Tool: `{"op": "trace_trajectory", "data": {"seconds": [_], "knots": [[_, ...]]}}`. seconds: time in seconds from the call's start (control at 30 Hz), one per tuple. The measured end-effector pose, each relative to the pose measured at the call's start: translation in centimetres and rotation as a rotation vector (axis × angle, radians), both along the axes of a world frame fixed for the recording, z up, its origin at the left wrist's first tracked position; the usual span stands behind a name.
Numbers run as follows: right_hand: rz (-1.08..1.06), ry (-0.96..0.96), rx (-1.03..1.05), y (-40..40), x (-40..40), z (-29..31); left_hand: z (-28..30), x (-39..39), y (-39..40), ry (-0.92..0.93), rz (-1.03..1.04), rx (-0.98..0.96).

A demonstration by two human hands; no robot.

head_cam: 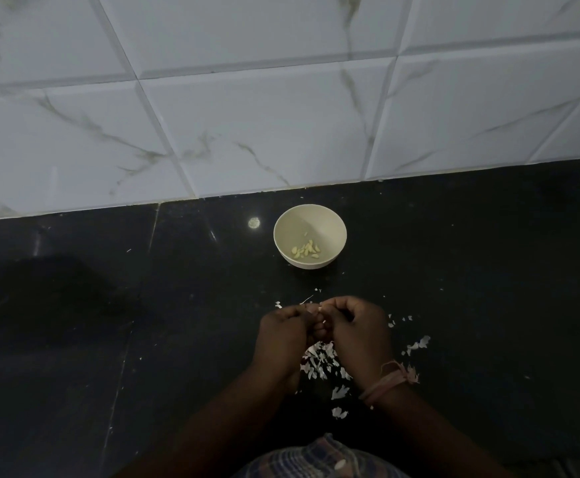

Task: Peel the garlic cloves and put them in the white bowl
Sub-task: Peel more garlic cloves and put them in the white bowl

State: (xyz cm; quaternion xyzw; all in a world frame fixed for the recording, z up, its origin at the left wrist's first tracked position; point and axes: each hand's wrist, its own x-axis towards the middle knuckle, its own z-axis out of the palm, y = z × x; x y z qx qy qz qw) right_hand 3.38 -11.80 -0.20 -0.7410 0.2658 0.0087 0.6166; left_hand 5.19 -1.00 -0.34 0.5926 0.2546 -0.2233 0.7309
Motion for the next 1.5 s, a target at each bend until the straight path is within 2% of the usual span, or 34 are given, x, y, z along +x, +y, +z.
{"op": "trace_trajectory", "data": {"seconds": [0.13,0.3,0.4,0.5,0.63,0.73,0.93,1.1,1.27,1.4,1.5], "knots": [[0.002,-0.020,0.030,0.1,-0.2,0.0,0.1,0.3,0.1,0.047,0.023,-0.026],[-0.004,-0.028,0.124,-0.1,0.1,0.7,0.7,0.3,0.6,0.016,0.043,-0.150],[-0.015,0.003,0.143,-0.1,0.1,0.8,1.0,0.1,0.5,-0.027,0.026,-0.145],[-0.018,0.018,0.120,0.0,0.0,0.5,1.1,-0.3,0.5,-0.141,0.008,-0.066],[-0.030,0.005,0.106,-0.1,0.2,0.5,1.5,-0.6,0.8,-0.370,-0.094,0.186],[-0.019,-0.019,0.115,-0.1,0.4,0.8,1.6,-0.6,1.1,-0.429,-0.138,0.237],[0.037,-0.010,0.187,-0.3,0.5,1.3,1.4,-0.6,1.2,-0.363,-0.100,0.006],[0.036,0.004,0.229,-0.3,0.2,1.6,1.0,-0.7,1.1,-0.221,0.001,-0.261],[0.082,0.033,0.182,-0.1,-0.1,1.7,0.7,-0.3,1.3,-0.174,-0.053,-0.327],[0.086,0.025,0.205,0.4,-0.1,1.5,0.5,-0.4,1.2,-0.134,0.008,-0.388],[0.083,0.001,0.247,0.5,-0.2,1.6,0.6,-0.6,1.1,-0.063,0.074,-0.506]]}}
